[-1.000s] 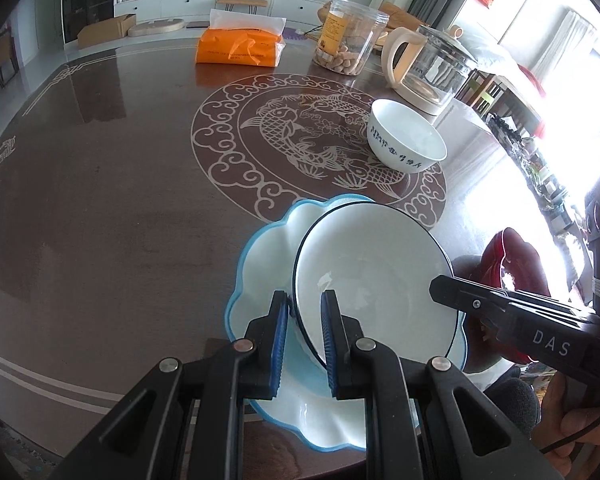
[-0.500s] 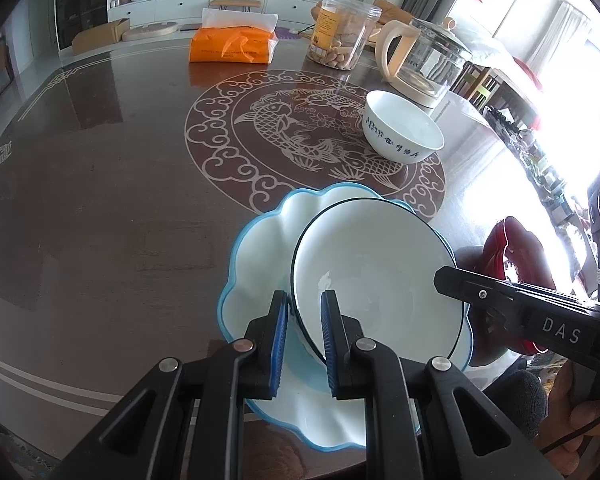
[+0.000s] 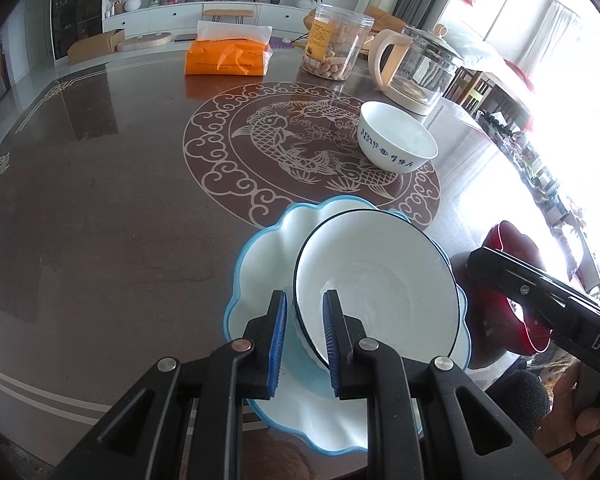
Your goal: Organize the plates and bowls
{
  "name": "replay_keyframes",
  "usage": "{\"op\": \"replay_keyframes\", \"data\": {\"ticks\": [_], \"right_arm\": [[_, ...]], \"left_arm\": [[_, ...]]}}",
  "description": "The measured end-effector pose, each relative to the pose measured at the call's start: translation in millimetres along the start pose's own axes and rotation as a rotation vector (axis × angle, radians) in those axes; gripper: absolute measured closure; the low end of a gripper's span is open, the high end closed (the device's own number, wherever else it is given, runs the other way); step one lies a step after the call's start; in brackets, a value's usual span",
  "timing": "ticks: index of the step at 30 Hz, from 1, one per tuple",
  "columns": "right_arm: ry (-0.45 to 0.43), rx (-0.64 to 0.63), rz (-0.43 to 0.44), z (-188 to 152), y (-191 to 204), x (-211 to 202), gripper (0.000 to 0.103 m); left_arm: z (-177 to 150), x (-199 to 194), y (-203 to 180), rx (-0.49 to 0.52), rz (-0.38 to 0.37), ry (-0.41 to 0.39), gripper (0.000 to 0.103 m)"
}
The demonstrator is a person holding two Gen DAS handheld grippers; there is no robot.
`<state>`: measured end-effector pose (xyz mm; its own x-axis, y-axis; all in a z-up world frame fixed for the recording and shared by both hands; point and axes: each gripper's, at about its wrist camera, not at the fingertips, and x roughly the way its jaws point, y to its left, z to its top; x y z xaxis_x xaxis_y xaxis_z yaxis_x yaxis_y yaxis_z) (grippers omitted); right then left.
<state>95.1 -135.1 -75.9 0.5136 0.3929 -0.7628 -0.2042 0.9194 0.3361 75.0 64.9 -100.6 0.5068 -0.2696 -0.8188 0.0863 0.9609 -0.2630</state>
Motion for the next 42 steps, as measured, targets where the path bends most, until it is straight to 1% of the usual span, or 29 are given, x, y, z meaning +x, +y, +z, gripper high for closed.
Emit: {"op": "replay_keyframes", "data": {"ticks": [2, 4, 6, 7, 8, 10, 11, 12, 13, 14, 16, 18, 20, 22, 25, 28, 35, 38, 42], "right_arm": [[-0.109, -0.022, -0.044, -7, 0, -16, 0.047], [-0.231, -0.04, -0.119, -20, 0, -32, 0.042], [-0.341, -0.054, -0.213, -37, 2, -44, 0.041], [-0.385, -0.073, -0.251, -46, 5, -49, 0.041], [-0.423, -0.097, -0.284, -55, 9, -53, 0.041], [-0.491, -0.163, -0.328, -73, 23, -60, 0.04], [-0.522, -0.196, -0.35, -80, 30, -63, 0.037], [-0.557, -0.224, -0.372, -85, 36, -68, 0.033], [-0.597, -0.243, -0.39, -89, 41, -74, 0.032], [-0.638, -0.255, -0.402, -92, 45, -80, 0.031], [-0.689, -0.278, -0.42, -97, 50, -86, 0.024], [-0.691, -0.3, -0.431, -97, 54, -83, 0.024], [-0.665, -0.304, -0.435, -94, 53, -79, 0.024], [-0.663, -0.278, -0.431, -91, 48, -80, 0.024], [-0.686, -0.223, -0.426, -92, 39, -87, 0.024], [-0.704, -0.206, -0.428, -98, 37, -93, 0.024], [-0.704, -0.272, -0.454, -104, 51, -88, 0.024], [-0.709, -0.29, -0.46, -106, 55, -88, 0.024], [-0.709, -0.29, -0.462, -106, 56, -88, 0.024]], "left_arm": [[0, -5, 2, 0.0, -0.006, -0.018, 0.084], [1, -12, 4, -0.004, -0.011, -0.038, 0.082], [0, -23, 9, -0.018, -0.015, -0.071, 0.066], [0, -30, 12, -0.033, -0.013, -0.1, 0.047], [0, -38, 16, -0.055, -0.005, -0.137, 0.031], [1, -53, 22, -0.082, 0.03, -0.204, 0.023], [2, -60, 25, -0.09, 0.04, -0.229, 0.022], [4, -66, 28, -0.103, 0.047, -0.252, 0.021], [6, -72, 32, -0.121, 0.062, -0.276, 0.017], [7, -78, 36, -0.144, 0.082, -0.304, 0.01], [8, -89, 44, -0.186, 0.138, -0.365, 0.003], [9, -93, 48, -0.199, 0.214, -0.398, 0.002], [10, -91, 52, -0.189, 0.278, -0.396, 0.002], [9, -90, 56, -0.188, 0.324, -0.394, 0.002], [7, -89, 61, -0.177, 0.382, -0.394, 0.002], [5, -87, 61, -0.148, 0.429, -0.406, 0.002], [4, -93, 60, -0.114, 0.435, -0.437, 0.002], [5, -95, 63, -0.125, 0.433, -0.444, 0.002], [5, -99, 68, -0.154, 0.41, -0.451, 0.002]]}}
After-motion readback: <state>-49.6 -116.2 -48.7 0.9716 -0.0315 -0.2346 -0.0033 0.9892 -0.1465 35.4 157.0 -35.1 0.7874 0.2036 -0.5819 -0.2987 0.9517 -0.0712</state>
